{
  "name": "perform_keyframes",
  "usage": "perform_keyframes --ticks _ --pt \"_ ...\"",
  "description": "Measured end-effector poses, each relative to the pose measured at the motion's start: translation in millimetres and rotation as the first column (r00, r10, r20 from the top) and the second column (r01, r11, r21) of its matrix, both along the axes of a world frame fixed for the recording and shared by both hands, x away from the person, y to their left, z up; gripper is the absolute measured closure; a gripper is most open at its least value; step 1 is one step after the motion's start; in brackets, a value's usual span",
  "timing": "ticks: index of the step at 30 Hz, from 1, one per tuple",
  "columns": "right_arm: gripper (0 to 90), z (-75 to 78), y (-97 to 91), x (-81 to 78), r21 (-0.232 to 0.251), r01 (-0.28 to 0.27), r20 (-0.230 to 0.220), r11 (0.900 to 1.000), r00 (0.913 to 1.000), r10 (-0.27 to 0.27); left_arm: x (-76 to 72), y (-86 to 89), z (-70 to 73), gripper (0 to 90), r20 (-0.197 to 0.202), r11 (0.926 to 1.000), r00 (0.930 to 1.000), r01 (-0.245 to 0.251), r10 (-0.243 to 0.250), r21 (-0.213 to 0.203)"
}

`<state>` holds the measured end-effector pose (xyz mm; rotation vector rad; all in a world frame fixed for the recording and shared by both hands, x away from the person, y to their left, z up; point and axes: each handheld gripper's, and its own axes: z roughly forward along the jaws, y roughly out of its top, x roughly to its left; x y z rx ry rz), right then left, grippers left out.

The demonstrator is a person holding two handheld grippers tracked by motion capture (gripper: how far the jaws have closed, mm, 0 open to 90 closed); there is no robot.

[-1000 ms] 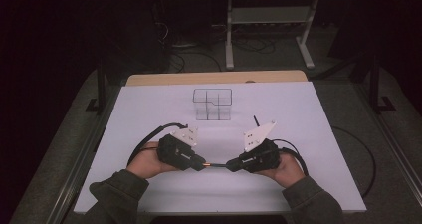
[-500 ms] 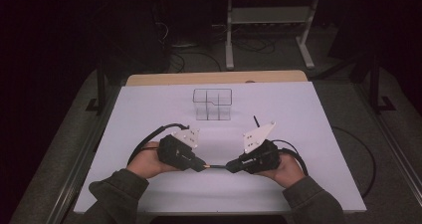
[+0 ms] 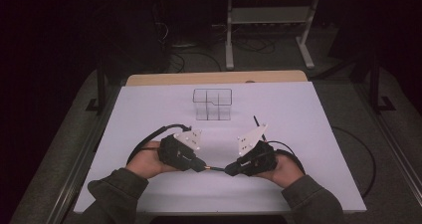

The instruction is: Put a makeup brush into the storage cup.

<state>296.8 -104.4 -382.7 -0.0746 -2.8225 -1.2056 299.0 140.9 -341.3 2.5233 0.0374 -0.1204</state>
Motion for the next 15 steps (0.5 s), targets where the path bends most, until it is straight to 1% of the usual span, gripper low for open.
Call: perform_keyframes --ticks 5,7,10,13,14,15 --pt "82.5 -0.6 2.0 0.6 -0.013 -0.002 -0.008 0.9999 1.0000 0.002 -0.7 -0.5 1.2 83.5 0.006 1.0000 1.0000 0.002 -0.002 0.008" --pt "82.4 -0.8 2.8 1.0 -0.015 -0.004 -0.019 0.9999 0.9998 0.003 -0.9 -0.7 2.0 83.6 0.009 0.9999 1.0000 0.001 -0.001 0.014" --pt "82.2 0.4 4.8 2.2 -0.031 -0.005 -0.017 0.9995 0.9998 0.005 -0.5 -0.6 3.5 83.6 0.016 0.9999 0.9999 0.000 0.000 0.017" --pt "81.6 2.4 7.0 3.0 -0.045 -0.006 -0.013 0.9989 0.9999 0.006 -0.7 0.0 5.4 83.7 0.014 0.9999 0.9999 -0.007 0.007 0.011" --pt "80.4 2.8 7.9 3.5 -0.045 -0.008 -0.016 0.9990 0.9998 0.007 -1.1 0.2 6.1 83.7 0.006 0.9999 0.9999 -0.011 0.011 -0.001" --pt "79.6 3.2 9.1 3.9 -0.051 -0.009 -0.021 0.9986 0.9997 0.008 -1.0 0.5 7.7 83.7 0.012 1.0000 0.9999 -0.005 0.005 0.004"
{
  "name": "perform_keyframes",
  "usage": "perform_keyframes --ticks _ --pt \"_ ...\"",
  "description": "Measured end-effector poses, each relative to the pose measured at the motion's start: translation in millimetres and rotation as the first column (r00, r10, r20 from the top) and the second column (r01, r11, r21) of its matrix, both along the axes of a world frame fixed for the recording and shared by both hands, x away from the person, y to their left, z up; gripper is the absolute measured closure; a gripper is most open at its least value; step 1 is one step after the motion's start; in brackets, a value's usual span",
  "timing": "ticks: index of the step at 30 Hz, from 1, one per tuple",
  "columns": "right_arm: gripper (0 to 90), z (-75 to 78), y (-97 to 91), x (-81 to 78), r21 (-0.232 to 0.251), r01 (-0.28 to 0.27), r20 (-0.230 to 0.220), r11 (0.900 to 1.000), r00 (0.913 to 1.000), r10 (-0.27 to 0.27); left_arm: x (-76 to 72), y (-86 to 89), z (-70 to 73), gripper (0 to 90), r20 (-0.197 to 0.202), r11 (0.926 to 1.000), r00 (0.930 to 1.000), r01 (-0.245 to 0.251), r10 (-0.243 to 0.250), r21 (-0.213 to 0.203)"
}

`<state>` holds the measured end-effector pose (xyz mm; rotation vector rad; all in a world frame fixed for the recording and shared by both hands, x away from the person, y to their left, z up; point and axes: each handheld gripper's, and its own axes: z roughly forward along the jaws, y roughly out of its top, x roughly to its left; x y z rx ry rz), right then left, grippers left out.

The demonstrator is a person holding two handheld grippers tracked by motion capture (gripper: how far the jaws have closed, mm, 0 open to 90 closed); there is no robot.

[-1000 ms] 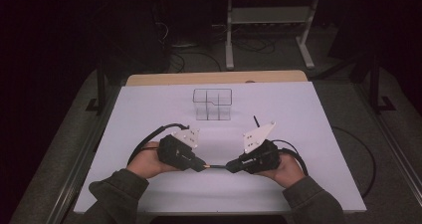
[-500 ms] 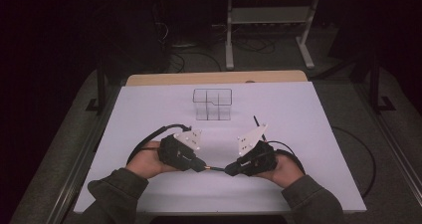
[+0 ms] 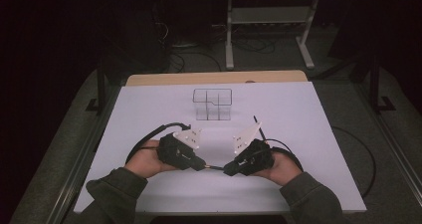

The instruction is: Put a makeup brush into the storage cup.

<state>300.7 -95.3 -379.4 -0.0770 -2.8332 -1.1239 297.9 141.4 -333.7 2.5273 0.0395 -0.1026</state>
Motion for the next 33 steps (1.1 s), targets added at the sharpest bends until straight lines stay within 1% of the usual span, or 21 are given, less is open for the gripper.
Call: perform_keyframes --ticks 2,3,4,5,6,7,9,10,11,12,13,14,15,17,18,19,20,22,23,27,33 --pt "79.5 0.9 3.1 -0.1 -0.012 -0.005 0.008 0.9999 1.0000 0.005 -0.5 -0.5 1.6 83.7 0.003 1.0000 1.0000 -0.001 0.001 -0.002" --pt "81.9 1.0 5.1 -0.2 -0.015 -0.013 0.002 0.9998 0.9999 0.013 -0.5 -0.8 2.5 83.8 0.006 1.0000 1.0000 0.004 -0.004 0.006" --pt "82.0 1.3 7.0 -0.8 -0.025 -0.019 0.005 0.9995 0.9998 0.019 -0.7 -1.2 2.5 83.8 0.004 0.9999 1.0000 0.002 -0.002 0.016" --pt "81.3 1.6 9.3 -1.0 -0.041 -0.022 0.015 0.9989 0.9996 0.023 -0.4 -1.1 3.0 83.8 0.014 0.9997 0.9999 0.001 -0.001 0.024" --pt "76.6 2.4 10.6 -0.3 -0.042 -0.024 0.015 0.9988 0.9996 0.024 0.0 -0.9 3.3 83.8 0.015 0.9997 0.9999 0.001 -0.001 0.026" --pt "74.5 3.6 10.9 0.4 -0.036 -0.023 0.009 0.9991 0.9997 0.023 -0.5 -0.8 3.5 83.8 0.011 0.9997 0.9999 -0.009 0.008 0.023" --pt "72.8 7.1 11.6 1.6 -0.031 -0.016 0.000 0.9994 0.9999 0.016 -0.4 -0.6 3.9 83.8 0.013 0.9997 0.9999 -0.010 0.009 0.023" --pt "71.5 9.0 12.8 2.5 -0.029 -0.018 0.003 0.9994 0.9998 0.018 0.4 -0.8 4.7 83.8 0.025 0.9993 0.9997 0.001 -0.002 0.039" --pt "71.0 11.3 14.3 2.8 -0.029 -0.011 0.000 0.9995 0.9999 0.011 -0.6 -2.0 4.0 83.8 0.024 0.9993 0.9997 -0.008 0.007 0.037" --pt "70.9 13.1 16.1 3.7 -0.030 -0.012 0.008 0.9995 0.9999 0.012 -0.5 -3.2 4.3 83.8 0.028 0.9988 0.9996 0.002 -0.004 0.050" --pt "71.0 15.5 18.8 4.3 -0.032 -0.017 0.011 0.9994 0.9998 0.017 -1.0 -4.6 3.9 83.8 0.026 0.9987 0.9997 0.001 -0.002 0.050" --pt "71.2 17.5 21.3 4.2 -0.032 -0.017 0.006 0.9993 0.9998 0.017 -0.8 -5.8 4.0 83.8 0.032 0.9982 0.9994 0.008 -0.010 0.059" --pt "71.7 19.1 23.9 4.6 -0.033 -0.023 0.009 0.9992 0.9997 0.023 -0.8 -6.9 3.7 83.8 0.037 0.9984 0.9993 0.009 -0.011 0.055" --pt "73.0 21.4 28.9 4.6 -0.037 -0.028 0.000 0.9989 0.9996 0.028 -1.1 -9.3 3.7 83.8 0.036 0.9978 0.9993 0.010 -0.013 0.065" --pt "73.9 22.3 31.7 5.1 -0.038 -0.036 0.003 0.9986 0.9993 0.036 -1.6 -10.5 3.3 83.8 0.035 0.9974 0.9993 0.011 -0.013 0.071" --pt "74.6 23.5 33.9 4.7 -0.049 -0.039 -0.007 0.9981 0.9992 0.038 -1.6 -11.6 3.2 83.7 0.038 0.9968 0.9991 0.015 -0.018 0.079" --pt "75.9 23.9 36.5 5.6 -0.055 -0.046 -0.002 0.9974 0.9989 0.046 -1.6 -12.1 3.4 83.7 0.038 0.9965 0.9991 0.018 -0.021 0.082" --pt "78.1 23.9 39.4 7.2 -0.058 -0.053 -0.007 0.9969 0.9986 0.053 -1.9 -12.8 3.1 83.7 0.035 0.9967 0.9992 0.015 -0.018 0.080" --pt "78.9 23.9 40.5 7.9 -0.060 -0.053 -0.018 0.9968 0.9985 0.052 -1.9 -12.9 3.1 83.7 0.036 0.9967 0.9992 0.014 -0.017 0.080" --pt "81.2 22.5 42.1 8.5 -0.066 -0.054 -0.037 0.9963 0.9980 0.052 -1.8 -13.5 2.6 83.7 0.037 0.9959 0.9990 0.021 -0.024 0.088" --pt "81.6 20.1 43.5 9.6 -0.078 -0.053 -0.046 0.9955 0.9977 0.049 -1.6 -15.3 1.9 83.7 0.036 0.9953 0.9989 0.025 -0.028 0.093"
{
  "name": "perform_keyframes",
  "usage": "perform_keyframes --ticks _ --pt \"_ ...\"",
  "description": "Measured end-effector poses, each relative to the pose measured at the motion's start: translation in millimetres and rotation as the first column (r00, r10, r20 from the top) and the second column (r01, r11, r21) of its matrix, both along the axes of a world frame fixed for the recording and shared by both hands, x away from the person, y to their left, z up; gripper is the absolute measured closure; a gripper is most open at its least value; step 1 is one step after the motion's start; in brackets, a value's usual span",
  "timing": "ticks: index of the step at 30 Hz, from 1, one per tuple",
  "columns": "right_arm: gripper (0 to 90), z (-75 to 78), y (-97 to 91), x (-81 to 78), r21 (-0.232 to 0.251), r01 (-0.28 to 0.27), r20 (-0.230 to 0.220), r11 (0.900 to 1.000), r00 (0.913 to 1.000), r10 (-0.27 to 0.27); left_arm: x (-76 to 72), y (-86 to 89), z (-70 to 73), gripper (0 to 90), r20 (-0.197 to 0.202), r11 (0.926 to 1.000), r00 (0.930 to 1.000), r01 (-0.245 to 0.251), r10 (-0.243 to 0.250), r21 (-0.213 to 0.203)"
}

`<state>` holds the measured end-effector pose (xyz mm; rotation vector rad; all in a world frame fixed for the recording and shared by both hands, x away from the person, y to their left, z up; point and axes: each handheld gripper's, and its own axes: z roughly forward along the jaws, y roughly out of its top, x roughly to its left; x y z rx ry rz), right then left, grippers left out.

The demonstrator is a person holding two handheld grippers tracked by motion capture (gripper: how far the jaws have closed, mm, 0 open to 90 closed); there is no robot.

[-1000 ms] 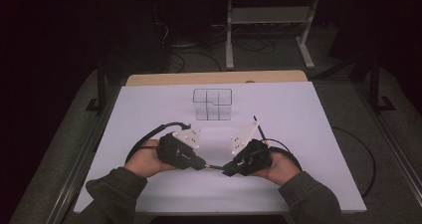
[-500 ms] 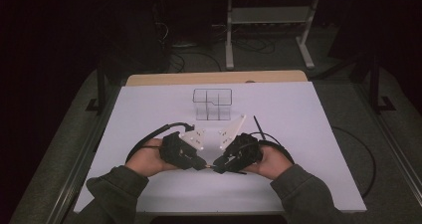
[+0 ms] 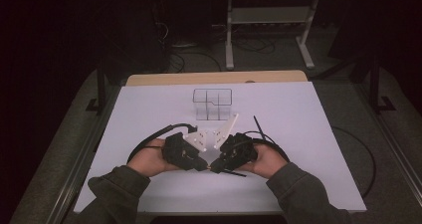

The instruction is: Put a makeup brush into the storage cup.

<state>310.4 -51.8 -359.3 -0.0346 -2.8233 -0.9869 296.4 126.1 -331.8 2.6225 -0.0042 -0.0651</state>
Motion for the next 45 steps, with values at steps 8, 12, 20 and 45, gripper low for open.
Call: perform_keyframes --ticks 8,12,20,45 --pt "82.8 -1.1 -1.3 1.4 0.015 -0.007 -0.016 0.9999 0.9998 0.007 -0.2 -0.5 1.0 83.4 -0.009 0.9999 1.0000 -0.003 0.003 -0.014" --pt "82.9 -1.7 -2.3 1.7 0.026 -0.008 -0.014 0.9996 0.9999 0.008 1.0 2.0 0.8 82.0 -0.022 0.9995 0.9997 -0.010 0.009 -0.030" --pt "82.9 -9.4 -10.5 8.1 0.034 0.010 -0.030 0.9994 0.9995 -0.009 5.6 22.4 7.3 66.3 -0.025 0.9927 0.9968 -0.078 0.076 -0.092" --pt "82.9 2.9 -43.0 57.0 0.218 0.243 -0.068 0.9452 0.9699 -0.234 0.3 80.6 -3.2 47.1 -0.035 0.9185 0.9537 -0.297 0.299 -0.261"
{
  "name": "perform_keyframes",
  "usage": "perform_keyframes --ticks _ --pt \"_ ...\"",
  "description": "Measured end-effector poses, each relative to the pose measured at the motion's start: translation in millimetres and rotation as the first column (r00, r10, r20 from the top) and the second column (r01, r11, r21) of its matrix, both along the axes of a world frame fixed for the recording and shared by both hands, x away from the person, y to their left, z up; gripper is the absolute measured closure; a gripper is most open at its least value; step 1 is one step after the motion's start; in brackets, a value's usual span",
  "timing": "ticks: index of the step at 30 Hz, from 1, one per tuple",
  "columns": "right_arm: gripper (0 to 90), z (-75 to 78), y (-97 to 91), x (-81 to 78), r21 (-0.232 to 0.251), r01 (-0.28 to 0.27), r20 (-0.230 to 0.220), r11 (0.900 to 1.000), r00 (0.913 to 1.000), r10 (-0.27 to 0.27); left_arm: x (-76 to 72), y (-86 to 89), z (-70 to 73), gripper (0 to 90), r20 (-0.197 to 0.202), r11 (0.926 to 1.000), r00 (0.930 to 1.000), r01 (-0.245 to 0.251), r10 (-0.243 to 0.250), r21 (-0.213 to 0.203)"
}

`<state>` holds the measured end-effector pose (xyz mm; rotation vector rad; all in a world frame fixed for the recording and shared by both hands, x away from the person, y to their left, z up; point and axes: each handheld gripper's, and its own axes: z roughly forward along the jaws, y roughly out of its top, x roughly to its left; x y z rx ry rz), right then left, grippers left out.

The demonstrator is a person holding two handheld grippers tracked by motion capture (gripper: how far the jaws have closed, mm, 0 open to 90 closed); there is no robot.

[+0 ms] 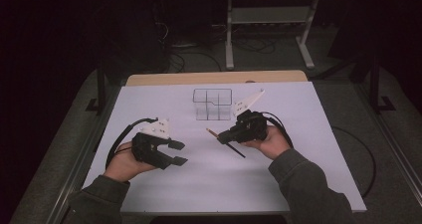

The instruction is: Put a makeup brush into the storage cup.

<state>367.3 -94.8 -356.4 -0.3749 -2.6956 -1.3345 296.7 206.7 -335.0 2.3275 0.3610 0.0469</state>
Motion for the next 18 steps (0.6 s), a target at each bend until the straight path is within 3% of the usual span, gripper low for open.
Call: perform_keyframes --ticks 11,13,18 --pt "82.9 20.6 9.7 24.5 0.027 0.012 0.051 0.9996 0.9986 -0.013 -10.1 13.8 -15.6 43.0 0.023 0.9974 0.9975 -0.067 0.067 -0.028" --pt "82.9 23.9 11.9 29.1 0.039 0.018 0.053 0.9991 0.9984 -0.020 -10.8 16.8 -17.2 41.9 0.035 0.9979 0.9974 -0.063 0.064 -0.013" --pt "82.9 31.9 17.8 40.9 0.051 0.035 0.062 0.9981 0.9973 -0.038 -16.2 21.3 -24.1 41.2 0.030 0.9951 0.9955 -0.089 0.090 -0.043"
